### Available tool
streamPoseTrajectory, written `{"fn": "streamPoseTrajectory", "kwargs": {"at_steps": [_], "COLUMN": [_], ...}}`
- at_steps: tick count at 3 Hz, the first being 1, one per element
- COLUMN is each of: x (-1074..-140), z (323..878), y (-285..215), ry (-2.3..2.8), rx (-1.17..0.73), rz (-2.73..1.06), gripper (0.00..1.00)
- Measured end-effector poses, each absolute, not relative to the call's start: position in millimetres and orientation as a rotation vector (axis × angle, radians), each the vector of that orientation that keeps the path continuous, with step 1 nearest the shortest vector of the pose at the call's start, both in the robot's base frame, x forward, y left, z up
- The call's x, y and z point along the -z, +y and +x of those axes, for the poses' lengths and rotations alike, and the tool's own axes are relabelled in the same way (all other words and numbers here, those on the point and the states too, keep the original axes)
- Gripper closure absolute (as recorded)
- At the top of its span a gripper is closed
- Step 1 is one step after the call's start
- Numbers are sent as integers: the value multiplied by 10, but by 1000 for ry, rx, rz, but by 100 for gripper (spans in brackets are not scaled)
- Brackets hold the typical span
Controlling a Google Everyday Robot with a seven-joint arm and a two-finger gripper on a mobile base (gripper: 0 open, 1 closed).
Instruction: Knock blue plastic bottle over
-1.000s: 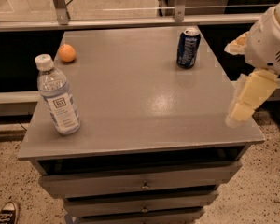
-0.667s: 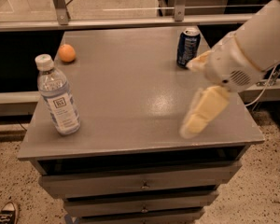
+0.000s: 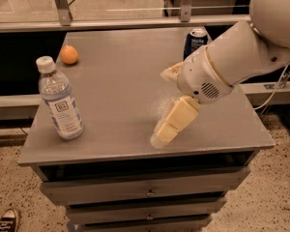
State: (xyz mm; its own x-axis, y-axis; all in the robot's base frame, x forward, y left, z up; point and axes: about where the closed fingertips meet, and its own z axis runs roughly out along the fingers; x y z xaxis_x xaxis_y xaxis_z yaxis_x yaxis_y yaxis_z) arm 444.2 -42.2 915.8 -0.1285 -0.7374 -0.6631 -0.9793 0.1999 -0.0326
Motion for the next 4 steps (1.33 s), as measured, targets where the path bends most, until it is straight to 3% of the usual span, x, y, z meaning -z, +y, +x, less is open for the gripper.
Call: {"fn": "streamPoseTrajectory", "kwargs": {"at_steps": [1, 4], "x": [-9089, -8869], "z": [4487, 4669], "y": [-155, 1468], "ry": [1862, 1489], "rx": [-626, -927], "rz": [-1571, -1406], "gripper": [0, 0]}}
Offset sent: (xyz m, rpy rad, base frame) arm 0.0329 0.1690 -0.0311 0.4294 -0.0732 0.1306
